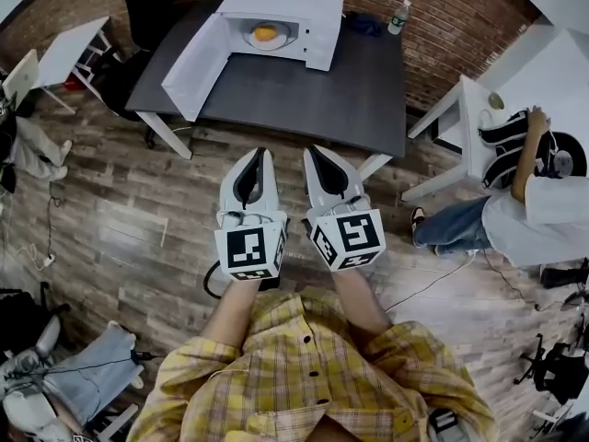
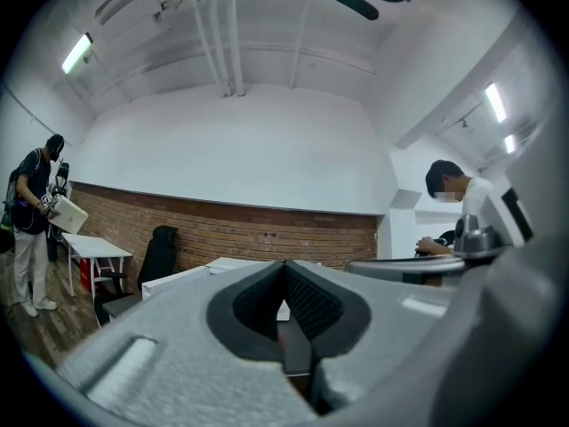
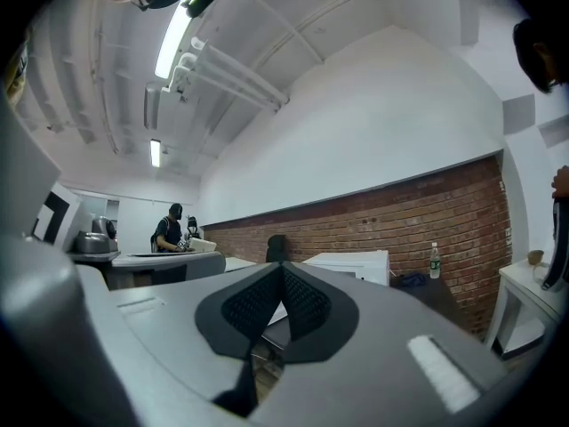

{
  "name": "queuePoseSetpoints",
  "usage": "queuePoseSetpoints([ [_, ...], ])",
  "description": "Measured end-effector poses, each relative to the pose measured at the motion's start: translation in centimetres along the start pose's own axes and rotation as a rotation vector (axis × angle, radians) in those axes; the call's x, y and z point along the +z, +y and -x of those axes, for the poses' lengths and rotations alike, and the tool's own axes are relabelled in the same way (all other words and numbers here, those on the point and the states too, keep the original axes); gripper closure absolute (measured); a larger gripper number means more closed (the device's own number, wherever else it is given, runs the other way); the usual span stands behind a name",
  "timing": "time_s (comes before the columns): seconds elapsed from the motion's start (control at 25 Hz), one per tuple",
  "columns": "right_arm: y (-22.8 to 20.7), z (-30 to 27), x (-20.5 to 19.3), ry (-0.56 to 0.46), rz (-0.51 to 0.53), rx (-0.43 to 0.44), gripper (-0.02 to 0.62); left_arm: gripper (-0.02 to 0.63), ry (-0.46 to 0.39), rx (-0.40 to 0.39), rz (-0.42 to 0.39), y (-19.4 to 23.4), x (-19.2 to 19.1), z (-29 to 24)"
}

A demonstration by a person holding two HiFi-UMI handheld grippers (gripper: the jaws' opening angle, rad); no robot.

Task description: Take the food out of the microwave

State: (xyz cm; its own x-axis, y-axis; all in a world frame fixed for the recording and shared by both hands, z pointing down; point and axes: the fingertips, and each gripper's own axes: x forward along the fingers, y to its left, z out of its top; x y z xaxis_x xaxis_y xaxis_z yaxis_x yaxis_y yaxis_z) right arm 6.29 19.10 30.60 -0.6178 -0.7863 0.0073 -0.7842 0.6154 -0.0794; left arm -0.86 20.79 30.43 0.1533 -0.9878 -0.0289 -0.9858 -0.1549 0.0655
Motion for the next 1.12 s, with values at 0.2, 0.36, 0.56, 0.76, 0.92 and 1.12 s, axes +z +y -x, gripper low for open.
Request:
queuePoseSetpoints([
  [0.2, -0.4, -5.1, 0.3, 0.005, -0.001, -0.048, 0.59, 0.601, 0.02, -0.026, 0.005, 3.9, 0.2, -4.1],
  [0.36, -0.3, -8.9, -0.1, 0.015, 0.001, -0.089, 0.591, 0.601, 0.021, -0.058, 0.005, 6.9, 0.1, -6.6],
  [0.56, -0.9, -11.4, 0.1, 0.02, 0.001, -0.128, 0.59, 0.601, 0.026, -0.091, 0.044, 8.7, -0.1, -9.2],
  [0.76, -1.4, -13.6, -0.2, 0.037, 0.006, -0.14, 0.591, 0.601, 0.031, -0.096, 0.082, 10.1, -0.4, -11.0],
  [0.92, -2.1, -14.7, -0.4, 0.044, 0.013, -0.148, 0.591, 0.601, 0.039, -0.102, 0.096, 10.4, -1.2, -12.2],
  [1.12, -3.9, -16.4, -1.1, 0.043, 0.007, -0.149, 0.591, 0.601, 0.052, -0.102, 0.078, 10.3, -2.3, -14.4],
])
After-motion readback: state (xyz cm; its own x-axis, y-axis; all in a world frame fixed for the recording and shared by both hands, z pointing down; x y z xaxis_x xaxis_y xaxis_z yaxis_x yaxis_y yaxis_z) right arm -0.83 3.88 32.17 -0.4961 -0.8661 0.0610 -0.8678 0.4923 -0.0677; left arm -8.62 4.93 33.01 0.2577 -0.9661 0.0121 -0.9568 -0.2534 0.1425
